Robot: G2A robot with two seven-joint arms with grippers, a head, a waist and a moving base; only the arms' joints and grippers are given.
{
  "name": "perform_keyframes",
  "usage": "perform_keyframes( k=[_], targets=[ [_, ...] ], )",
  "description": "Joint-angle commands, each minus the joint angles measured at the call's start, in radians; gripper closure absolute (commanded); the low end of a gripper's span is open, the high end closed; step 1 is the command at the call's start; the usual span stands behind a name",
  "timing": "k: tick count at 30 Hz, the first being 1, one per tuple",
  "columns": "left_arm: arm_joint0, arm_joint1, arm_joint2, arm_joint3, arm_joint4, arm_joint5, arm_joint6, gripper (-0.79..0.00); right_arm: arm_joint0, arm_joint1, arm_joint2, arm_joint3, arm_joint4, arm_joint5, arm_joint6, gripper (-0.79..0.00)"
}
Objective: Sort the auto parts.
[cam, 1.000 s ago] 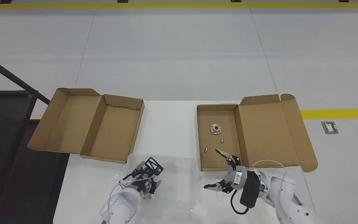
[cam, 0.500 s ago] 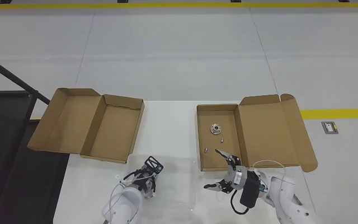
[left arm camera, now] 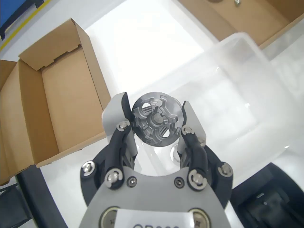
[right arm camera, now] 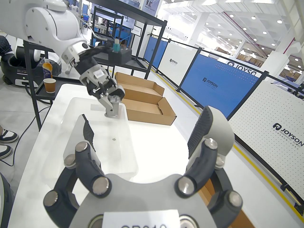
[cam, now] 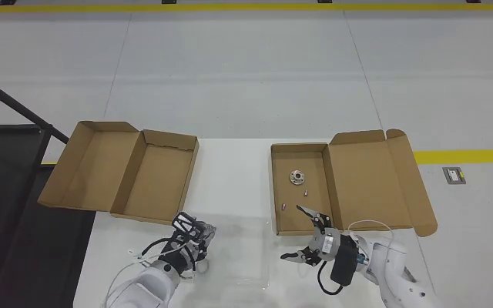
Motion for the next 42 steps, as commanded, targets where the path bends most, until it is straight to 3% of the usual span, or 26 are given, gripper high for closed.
perform_keyframes(
  k=[1, 7, 18, 22, 24, 27, 32, 42],
  targets=[
    [0.024, 0.003, -0.056, -0.040, -0.096, -0.030, 0.011, 0.000, 0.000, 0.000, 0.000, 0.000, 0.000, 0.000, 0.000, -0.785],
    [0.075, 0.010, -0.207, -0.104, -0.278, -0.060, 0.044, 0.000, 0.000, 0.000, 0.000, 0.000, 0.000, 0.000, 0.000, -0.785],
    [0.075, 0.010, -0.207, -0.104, -0.278, -0.060, 0.044, 0.000, 0.000, 0.000, 0.000, 0.000, 0.000, 0.000, 0.000, -0.785],
    [0.062, 0.008, -0.196, -0.076, -0.291, -0.035, 0.101, 0.000, 0.000, 0.000, 0.000, 0.000, 0.000, 0.000, 0.000, -0.785],
    [0.055, 0.005, -0.187, -0.065, -0.376, -0.038, 0.138, 0.000, 0.000, 0.000, 0.000, 0.000, 0.000, 0.000, 0.000, -0.785],
    [0.028, 0.003, -0.204, -0.061, -0.561, -0.043, 0.122, 0.000, 0.000, 0.000, 0.000, 0.000, 0.000, 0.000, 0.000, -0.785],
    [-0.071, 0.010, -0.229, -0.023, -0.845, -0.039, -0.046, 0.000, 0.000, 0.000, 0.000, 0.000, 0.000, 0.000, 0.000, -0.785],
    [-0.280, 0.013, -0.184, 0.111, -1.336, 0.055, -0.218, 0.000, 0.000, 0.000, 0.000, 0.000, 0.000, 0.000, 0.000, -0.785]
  ],
)
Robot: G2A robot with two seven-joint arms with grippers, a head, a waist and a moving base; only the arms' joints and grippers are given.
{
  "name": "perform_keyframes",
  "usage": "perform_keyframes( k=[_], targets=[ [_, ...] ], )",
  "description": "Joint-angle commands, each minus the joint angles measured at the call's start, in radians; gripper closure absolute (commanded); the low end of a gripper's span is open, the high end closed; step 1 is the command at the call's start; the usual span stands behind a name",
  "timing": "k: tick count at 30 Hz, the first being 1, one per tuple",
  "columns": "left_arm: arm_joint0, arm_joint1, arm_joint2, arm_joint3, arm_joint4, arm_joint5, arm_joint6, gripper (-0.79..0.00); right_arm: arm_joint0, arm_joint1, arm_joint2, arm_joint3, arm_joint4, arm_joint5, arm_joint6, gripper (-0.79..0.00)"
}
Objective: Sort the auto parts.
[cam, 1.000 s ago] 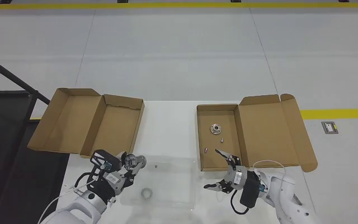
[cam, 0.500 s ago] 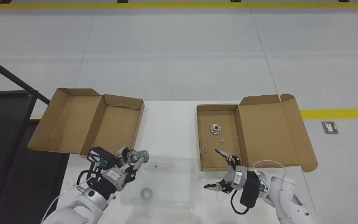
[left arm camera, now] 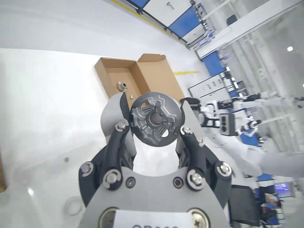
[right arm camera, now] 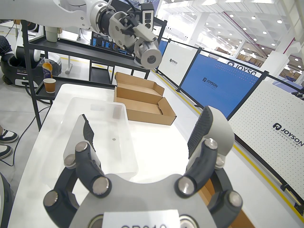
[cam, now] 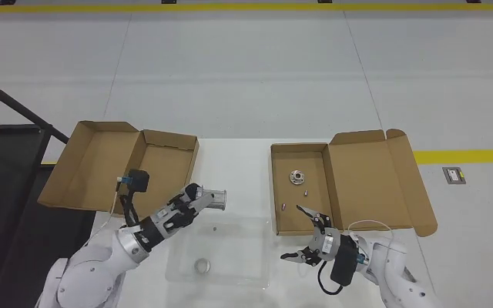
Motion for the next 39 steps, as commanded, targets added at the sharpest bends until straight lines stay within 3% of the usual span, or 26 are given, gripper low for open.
perform_keyframes(
  k=[1, 9, 13, 20, 31, 33, 39],
  targets=[
    [-0.034, 0.003, -0.006, 0.021, -0.020, 0.011, -0.003, 0.000, 0.000, 0.000, 0.000, 0.000, 0.000, 0.000, 0.000, -0.785],
    [-0.034, 0.014, -0.009, 0.001, 0.274, 0.048, 0.093, 0.000, 0.000, 0.000, 0.000, 0.000, 0.000, 0.000, 0.000, -0.785],
    [-0.029, 0.022, -0.011, 0.011, 0.560, 0.116, 0.164, 0.000, 0.000, 0.000, 0.000, 0.000, 0.000, 0.000, 0.000, -0.785],
    [-0.059, 0.029, -0.007, 0.114, 0.945, 0.284, 0.226, 0.000, 0.000, 0.000, 0.000, 0.000, 0.000, 0.000, 0.000, -0.785],
    [-0.061, 0.030, -0.004, 0.122, 0.965, 0.300, 0.215, 0.000, 0.000, 0.000, 0.000, 0.000, 0.000, 0.000, 0.000, -0.785],
    [-0.075, 0.029, -0.002, 0.174, 0.967, 0.309, 0.213, 0.000, 0.000, 0.000, 0.000, 0.000, 0.000, 0.000, 0.000, -0.785],
    [-0.253, 0.023, 0.063, 0.464, 0.977, 0.316, 0.165, 0.000, 0.000, 0.000, 0.000, 0.000, 0.000, 0.000, 0.000, -0.785]
  ],
)
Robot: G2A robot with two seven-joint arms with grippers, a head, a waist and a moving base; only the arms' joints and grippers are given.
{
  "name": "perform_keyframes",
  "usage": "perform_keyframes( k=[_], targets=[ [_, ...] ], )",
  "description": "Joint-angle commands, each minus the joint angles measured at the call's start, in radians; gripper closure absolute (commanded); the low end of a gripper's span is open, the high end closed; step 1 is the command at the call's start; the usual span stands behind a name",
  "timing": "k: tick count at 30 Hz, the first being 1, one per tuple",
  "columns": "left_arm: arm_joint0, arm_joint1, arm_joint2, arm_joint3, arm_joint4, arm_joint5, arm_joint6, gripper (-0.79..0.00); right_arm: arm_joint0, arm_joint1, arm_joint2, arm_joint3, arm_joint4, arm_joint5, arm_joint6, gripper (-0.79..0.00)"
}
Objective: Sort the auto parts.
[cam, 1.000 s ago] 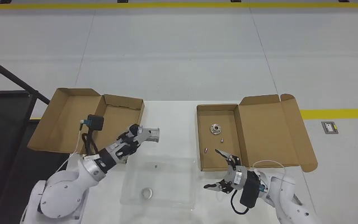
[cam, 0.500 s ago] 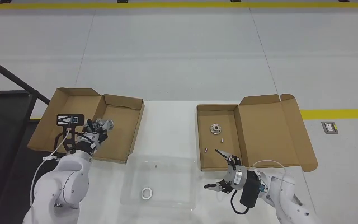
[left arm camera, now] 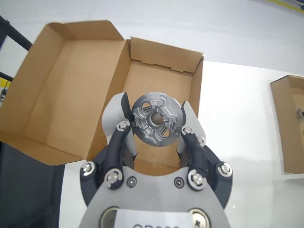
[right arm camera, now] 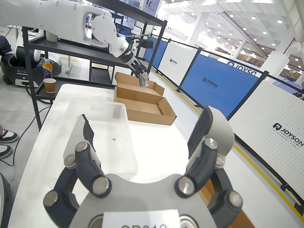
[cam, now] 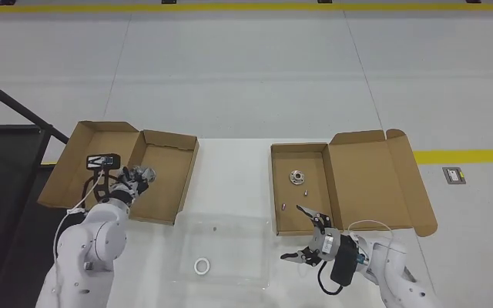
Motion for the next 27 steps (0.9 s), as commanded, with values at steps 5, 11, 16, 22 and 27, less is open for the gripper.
perform_keyframes(
  k=[5, 11, 16, 22, 27],
  targets=[
    [-0.120, -0.008, 0.066, 0.233, 0.018, -0.019, 0.027, 0.000, 0.000, 0.000, 0.000, 0.000, 0.000, 0.000, 0.000, -0.785],
    [-0.171, -0.022, 0.142, 0.354, 0.071, -0.002, 0.106, 0.000, 0.000, 0.000, 0.000, 0.000, 0.000, 0.000, 0.000, -0.785],
    [-0.194, -0.032, 0.188, 0.412, 0.096, 0.003, 0.150, -0.095, 0.000, 0.000, 0.000, 0.000, 0.000, 0.000, 0.000, -0.785],
    [-0.219, -0.041, 0.222, 0.463, 0.125, 0.013, 0.172, -0.372, 0.000, 0.000, 0.000, 0.000, 0.000, 0.000, 0.000, -0.785],
    [-0.229, -0.043, 0.223, 0.479, 0.129, 0.012, 0.173, -0.662, 0.000, 0.000, 0.000, 0.000, 0.000, 0.000, 0.000, -0.785]
  ],
)
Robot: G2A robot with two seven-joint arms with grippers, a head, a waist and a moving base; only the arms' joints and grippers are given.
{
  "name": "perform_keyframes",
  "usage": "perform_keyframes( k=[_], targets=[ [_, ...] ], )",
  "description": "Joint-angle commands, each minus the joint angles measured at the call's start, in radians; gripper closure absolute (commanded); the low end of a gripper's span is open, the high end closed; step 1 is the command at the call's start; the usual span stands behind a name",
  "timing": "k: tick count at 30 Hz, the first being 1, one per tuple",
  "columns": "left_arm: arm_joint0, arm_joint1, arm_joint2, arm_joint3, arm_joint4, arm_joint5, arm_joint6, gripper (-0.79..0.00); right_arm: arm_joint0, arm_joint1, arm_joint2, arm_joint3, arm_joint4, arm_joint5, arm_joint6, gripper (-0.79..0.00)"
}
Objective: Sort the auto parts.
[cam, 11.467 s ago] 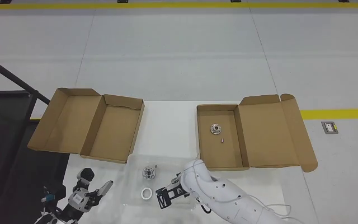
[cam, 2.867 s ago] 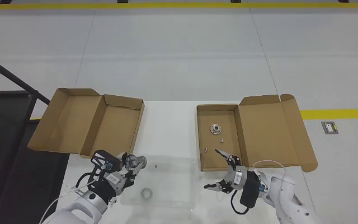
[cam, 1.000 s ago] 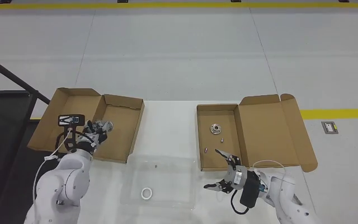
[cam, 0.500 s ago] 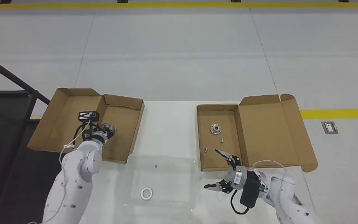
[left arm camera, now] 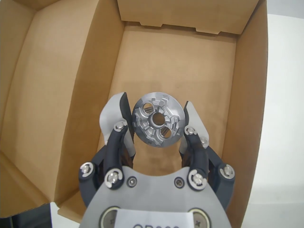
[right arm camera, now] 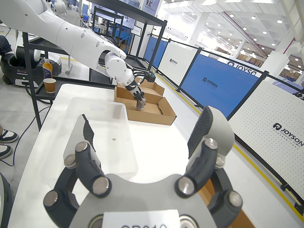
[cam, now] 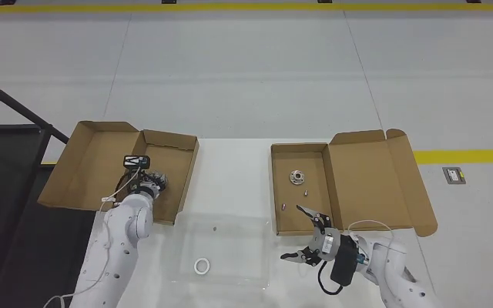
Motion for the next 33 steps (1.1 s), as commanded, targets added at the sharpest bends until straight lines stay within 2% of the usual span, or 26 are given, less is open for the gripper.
perform_keyframes(
  k=[1, 8, 11, 14, 18, 22, 26, 33],
  targets=[
    [-0.001, 0.000, -0.004, -0.003, -0.001, 0.001, -0.002, -0.690, 0.000, 0.000, 0.000, 0.000, 0.000, 0.000, 0.000, -0.785],
    [0.016, 0.002, -0.031, -0.072, -0.027, -0.015, -0.016, -0.711, 0.000, 0.000, 0.000, 0.000, 0.000, 0.000, 0.000, -0.785],
    [0.054, 0.007, -0.067, -0.183, -0.063, -0.040, -0.022, -0.745, 0.000, 0.000, 0.000, 0.000, 0.000, 0.000, 0.000, -0.785],
    [0.134, 0.017, -0.108, -0.359, -0.096, -0.102, -0.061, -0.748, 0.000, 0.000, 0.000, 0.000, 0.000, 0.000, 0.000, -0.785],
    [0.261, 0.032, -0.133, -0.583, -0.089, -0.246, -0.118, -0.785, 0.000, 0.000, 0.000, 0.000, 0.000, 0.000, 0.000, -0.785],
    [0.353, 0.045, -0.124, -0.721, -0.052, -0.415, -0.177, -0.785, 0.000, 0.000, 0.000, 0.000, 0.000, 0.000, 0.000, -0.785],
    [0.387, 0.059, -0.097, -0.787, 0.006, -0.596, -0.253, -0.785, 0.000, 0.000, 0.000, 0.000, 0.000, 0.000, 0.000, -0.785],
    [0.378, 0.078, -0.003, -0.806, 0.157, -0.881, -0.350, -0.785, 0.000, 0.000, 0.000, 0.000, 0.000, 0.000, 0.000, -0.785]
  ],
)
